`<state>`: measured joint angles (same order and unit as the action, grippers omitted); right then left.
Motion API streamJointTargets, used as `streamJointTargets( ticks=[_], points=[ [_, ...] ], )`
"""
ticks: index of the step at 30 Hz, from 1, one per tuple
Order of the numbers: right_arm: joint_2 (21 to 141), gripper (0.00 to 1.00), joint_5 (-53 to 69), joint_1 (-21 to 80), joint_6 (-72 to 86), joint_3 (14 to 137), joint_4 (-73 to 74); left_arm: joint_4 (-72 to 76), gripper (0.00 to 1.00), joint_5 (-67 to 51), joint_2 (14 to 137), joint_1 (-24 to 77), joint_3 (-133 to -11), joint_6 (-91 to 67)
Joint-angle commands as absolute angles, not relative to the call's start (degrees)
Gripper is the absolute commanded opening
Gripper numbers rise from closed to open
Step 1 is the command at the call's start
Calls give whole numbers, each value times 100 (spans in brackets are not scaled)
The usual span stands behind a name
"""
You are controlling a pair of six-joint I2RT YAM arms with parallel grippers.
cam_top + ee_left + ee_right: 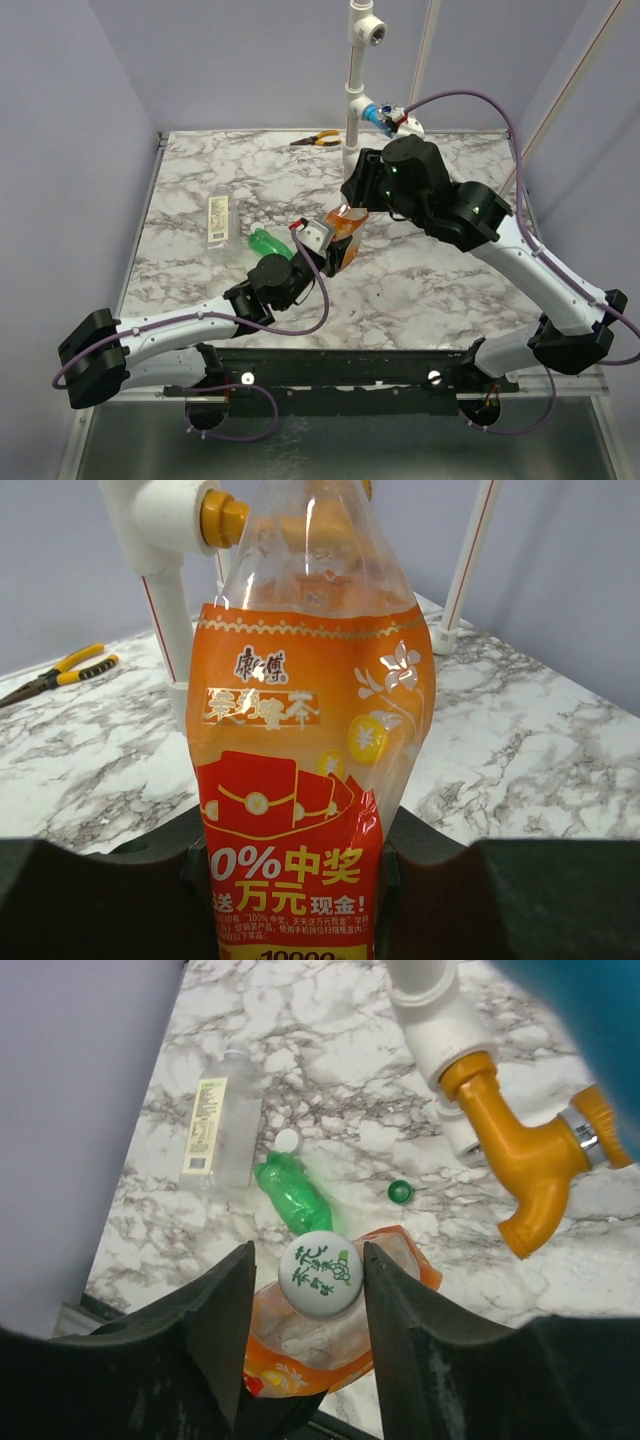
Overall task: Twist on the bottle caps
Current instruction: Screw the bottle cap onto the plastic bottle.
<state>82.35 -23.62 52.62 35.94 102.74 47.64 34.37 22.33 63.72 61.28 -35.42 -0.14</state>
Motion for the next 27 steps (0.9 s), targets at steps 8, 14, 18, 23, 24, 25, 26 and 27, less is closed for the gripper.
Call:
streamJointTargets(
  ticks=[8,14,18,23,24,25,26,27],
  points=[
    [7479,69,-1645,5361,3320,9412,3824,3815,0,1861,5885,6205,-3045,-641],
    [7057,82,-1506,5365,3145,8958,3431,3814,0,1632,5700,6205,-2925,-755],
    [6690,82,-1061,5361,2884,8485,2860,3814,0,1310,5543,6201,-2828,-828],
    [6580,80,-576,5362,2609,8294,2494,3797,0,789,5402,6200,-2773,-943],
    [6588,79,-545,5361,2574,8295,2471,3797,0,721,5373,6203,-2766,-964],
    [6591,77,-542,5361,2560,8300,2463,3797,0,693,5362,6203,-2761,-984],
    [6590,76,-552,5362,2538,8288,2465,3788,0,671,5355,6197,-2754,-993],
    [6576,75,-558,5361,2524,8279,2460,3779,0,647,5336,6192,-2751,-1002]
  ],
)
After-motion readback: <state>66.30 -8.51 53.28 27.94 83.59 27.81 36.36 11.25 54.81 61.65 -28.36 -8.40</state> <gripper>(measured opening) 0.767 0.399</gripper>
